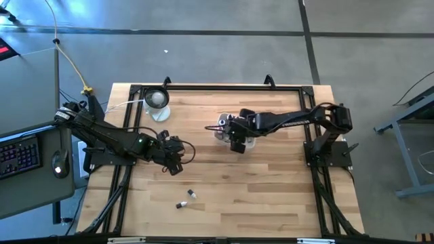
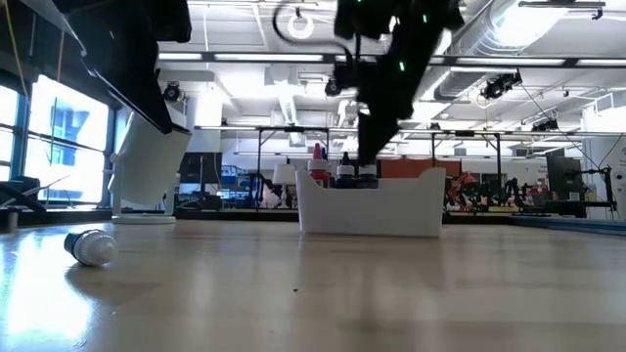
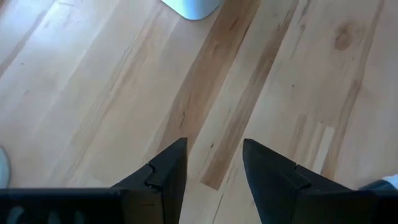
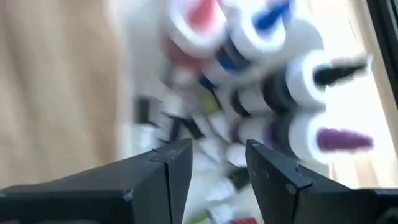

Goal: Pick & Place food coloring
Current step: Put the white small food coloring bottle into the white bin

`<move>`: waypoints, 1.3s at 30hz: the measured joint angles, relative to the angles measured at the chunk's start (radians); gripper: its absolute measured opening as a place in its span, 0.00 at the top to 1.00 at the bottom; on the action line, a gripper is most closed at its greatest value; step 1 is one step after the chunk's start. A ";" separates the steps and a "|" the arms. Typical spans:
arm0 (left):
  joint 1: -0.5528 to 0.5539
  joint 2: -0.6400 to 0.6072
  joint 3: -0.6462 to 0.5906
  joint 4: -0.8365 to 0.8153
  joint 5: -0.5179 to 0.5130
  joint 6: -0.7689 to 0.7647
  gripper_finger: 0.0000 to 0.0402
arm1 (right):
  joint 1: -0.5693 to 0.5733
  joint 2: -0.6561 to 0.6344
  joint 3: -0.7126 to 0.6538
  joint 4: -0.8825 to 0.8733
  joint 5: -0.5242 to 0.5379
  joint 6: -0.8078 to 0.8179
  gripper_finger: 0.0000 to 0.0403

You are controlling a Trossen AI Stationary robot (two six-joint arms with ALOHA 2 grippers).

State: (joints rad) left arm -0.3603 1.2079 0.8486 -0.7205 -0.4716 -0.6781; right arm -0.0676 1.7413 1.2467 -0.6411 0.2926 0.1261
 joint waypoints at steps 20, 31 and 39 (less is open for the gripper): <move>-0.022 0.136 0.000 0.221 0.507 0.588 0.62 | 0.296 -0.001 -0.021 0.153 0.071 0.121 0.65; -0.095 0.383 0.000 0.453 0.538 0.621 0.62 | 0.306 -0.001 -0.017 0.165 0.076 0.120 0.65; -0.105 0.469 0.001 0.477 0.536 0.613 0.62 | 0.306 -0.002 -0.017 0.171 0.076 0.127 0.65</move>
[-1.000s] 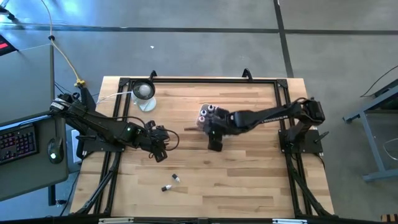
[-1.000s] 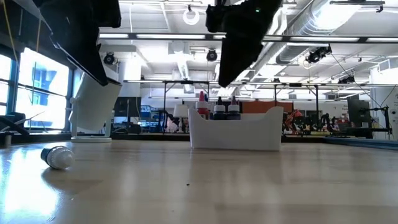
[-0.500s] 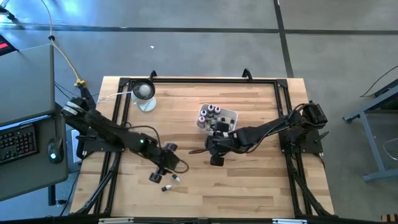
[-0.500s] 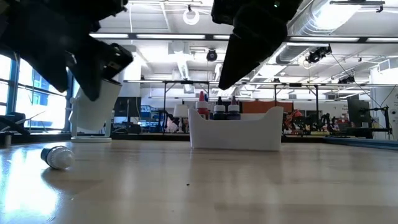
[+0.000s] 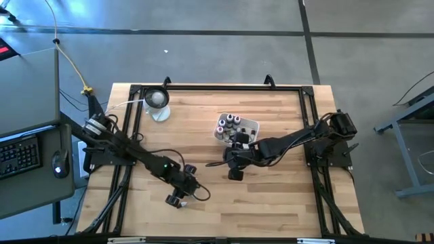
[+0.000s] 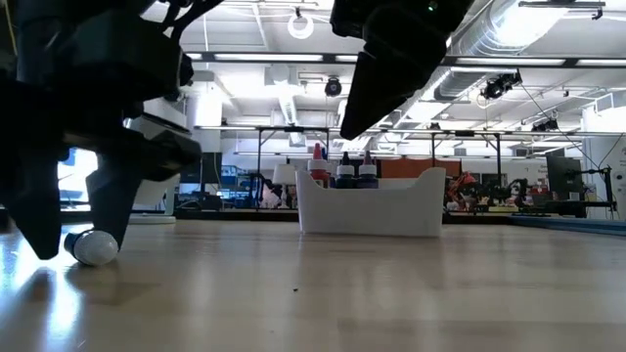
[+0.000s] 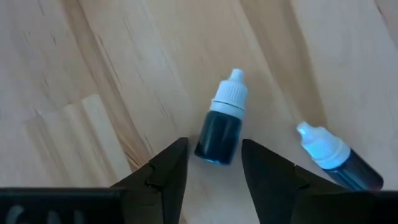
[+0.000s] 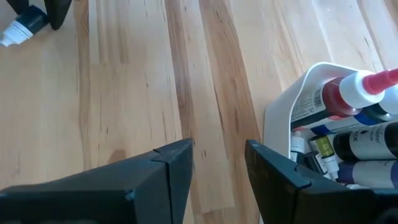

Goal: Pick & Place food coloring
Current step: Put the white small food coloring bottle into the white bin

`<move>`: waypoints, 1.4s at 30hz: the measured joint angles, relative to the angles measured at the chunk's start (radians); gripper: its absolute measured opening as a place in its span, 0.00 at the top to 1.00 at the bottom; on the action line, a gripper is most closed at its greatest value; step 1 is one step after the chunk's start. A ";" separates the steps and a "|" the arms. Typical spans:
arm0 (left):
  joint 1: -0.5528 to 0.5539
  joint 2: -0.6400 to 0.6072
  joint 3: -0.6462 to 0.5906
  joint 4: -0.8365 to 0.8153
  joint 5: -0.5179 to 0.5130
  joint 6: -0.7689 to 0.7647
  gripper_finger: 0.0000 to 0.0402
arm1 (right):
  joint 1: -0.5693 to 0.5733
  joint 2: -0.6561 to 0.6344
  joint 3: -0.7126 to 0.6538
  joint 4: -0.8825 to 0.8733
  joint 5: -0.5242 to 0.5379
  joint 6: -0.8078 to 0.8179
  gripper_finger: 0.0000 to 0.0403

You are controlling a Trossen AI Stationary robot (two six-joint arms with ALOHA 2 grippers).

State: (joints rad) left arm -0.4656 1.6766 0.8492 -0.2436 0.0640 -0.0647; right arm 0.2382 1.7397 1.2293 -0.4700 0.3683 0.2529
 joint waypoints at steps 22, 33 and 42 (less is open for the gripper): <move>0.029 0.014 0.080 0.008 -0.256 0.222 0.80 | 0.017 -0.130 0.000 -0.324 0.069 0.214 0.65; 0.395 0.012 0.286 0.164 -0.262 0.317 0.80 | 0.168 -0.253 0.000 -0.935 0.435 0.837 0.65; 0.616 0.096 0.341 0.242 0.025 0.213 0.78 | 0.217 -0.252 0.000 -0.931 0.441 0.818 0.65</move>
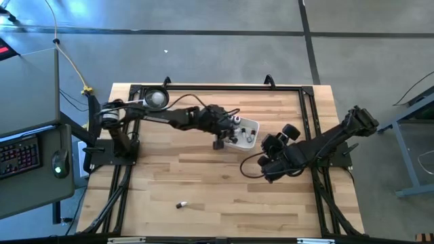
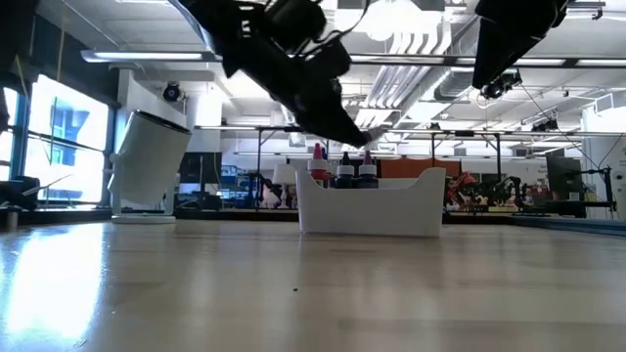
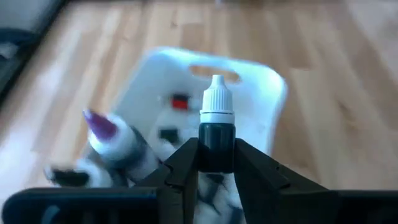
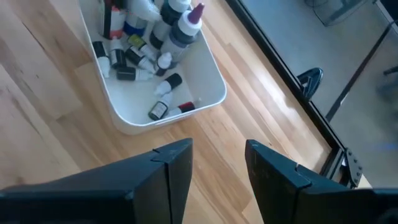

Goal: Pick & Place food coloring
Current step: Put the white small food coloring bottle into the white bin, then put the red small food coloring bottle into the white bin

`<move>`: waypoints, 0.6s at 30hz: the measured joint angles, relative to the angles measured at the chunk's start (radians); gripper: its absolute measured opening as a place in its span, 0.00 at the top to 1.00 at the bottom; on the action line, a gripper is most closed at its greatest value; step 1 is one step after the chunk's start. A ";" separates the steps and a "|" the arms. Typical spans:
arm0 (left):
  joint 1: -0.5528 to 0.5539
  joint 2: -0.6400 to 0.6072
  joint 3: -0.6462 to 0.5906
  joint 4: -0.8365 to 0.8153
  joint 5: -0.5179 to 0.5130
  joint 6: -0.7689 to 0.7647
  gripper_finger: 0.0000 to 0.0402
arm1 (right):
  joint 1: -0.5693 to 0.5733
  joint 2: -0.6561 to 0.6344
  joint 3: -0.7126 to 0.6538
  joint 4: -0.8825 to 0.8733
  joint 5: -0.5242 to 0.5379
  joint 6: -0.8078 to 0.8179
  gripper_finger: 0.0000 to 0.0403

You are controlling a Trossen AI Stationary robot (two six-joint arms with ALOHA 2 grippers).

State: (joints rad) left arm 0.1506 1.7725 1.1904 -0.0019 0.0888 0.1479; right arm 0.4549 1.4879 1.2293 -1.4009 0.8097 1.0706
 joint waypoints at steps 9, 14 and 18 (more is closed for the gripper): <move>0.000 0.115 0.105 -0.085 -0.138 0.033 0.62 | 0.000 0.000 0.000 0.019 -0.007 -0.005 0.65; -0.009 0.087 0.225 -0.331 -0.149 0.019 0.57 | -0.001 0.000 0.000 0.031 -0.007 -0.005 0.65; -0.016 0.034 0.433 -0.675 -0.161 -0.037 0.57 | -0.004 0.000 0.000 0.074 0.010 -0.050 0.65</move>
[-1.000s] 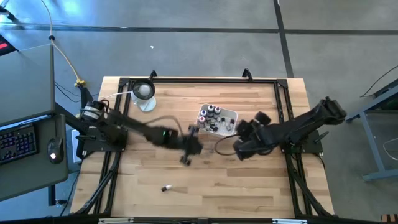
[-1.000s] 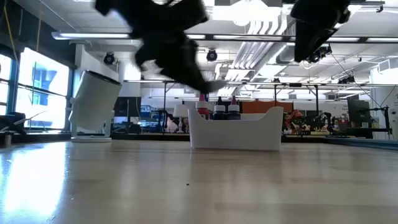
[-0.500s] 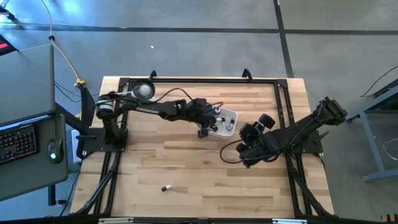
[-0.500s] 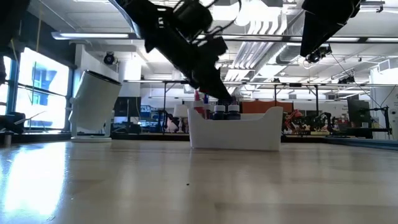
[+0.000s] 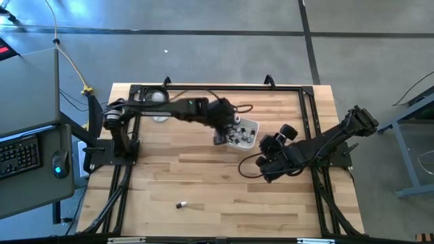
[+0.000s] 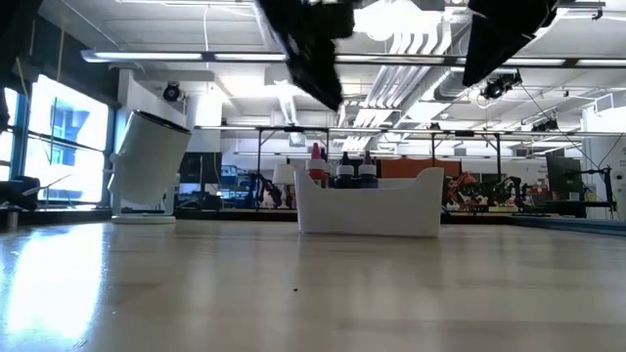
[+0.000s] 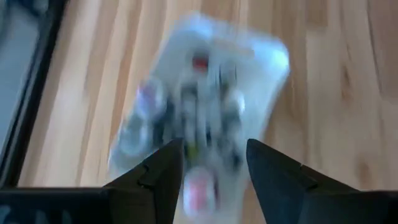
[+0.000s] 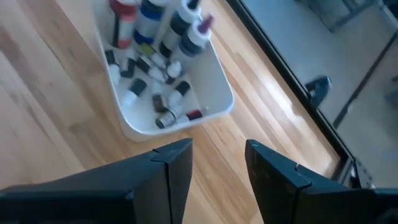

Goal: Pick & Place food coloring
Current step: Put the red small food coloring bottle into the white bin

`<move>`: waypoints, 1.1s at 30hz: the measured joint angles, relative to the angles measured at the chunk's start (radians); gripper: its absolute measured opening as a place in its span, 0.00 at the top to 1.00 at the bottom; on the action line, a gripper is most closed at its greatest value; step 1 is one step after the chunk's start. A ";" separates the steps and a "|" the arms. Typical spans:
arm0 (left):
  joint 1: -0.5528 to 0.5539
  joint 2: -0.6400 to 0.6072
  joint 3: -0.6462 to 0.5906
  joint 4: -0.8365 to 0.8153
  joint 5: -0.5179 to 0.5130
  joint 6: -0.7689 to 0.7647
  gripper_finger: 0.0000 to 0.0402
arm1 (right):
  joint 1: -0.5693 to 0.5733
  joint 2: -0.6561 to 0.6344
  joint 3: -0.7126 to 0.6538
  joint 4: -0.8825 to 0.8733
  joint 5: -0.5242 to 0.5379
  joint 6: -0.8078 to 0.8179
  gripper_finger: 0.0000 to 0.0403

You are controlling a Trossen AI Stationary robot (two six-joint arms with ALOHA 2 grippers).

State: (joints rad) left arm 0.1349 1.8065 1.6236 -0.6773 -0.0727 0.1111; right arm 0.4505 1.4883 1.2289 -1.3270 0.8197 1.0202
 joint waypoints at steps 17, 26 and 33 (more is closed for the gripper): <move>-0.370 -0.370 0.049 -0.749 -0.389 -0.602 0.56 | -0.075 0.050 -0.182 1.354 -0.514 -0.998 0.65; -0.777 -0.746 -0.684 -0.221 -0.559 -0.937 0.56 | -0.102 0.384 -0.071 1.787 -0.766 -1.154 0.65; -0.809 -0.893 -0.909 -0.042 -0.593 -0.955 0.56 | -0.111 0.694 0.293 1.693 -0.856 -1.128 0.65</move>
State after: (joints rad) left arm -0.6739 0.9139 0.7143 -0.7194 -0.6656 -0.8444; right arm 0.3400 2.1821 1.5223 0.3660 -0.0364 -0.1077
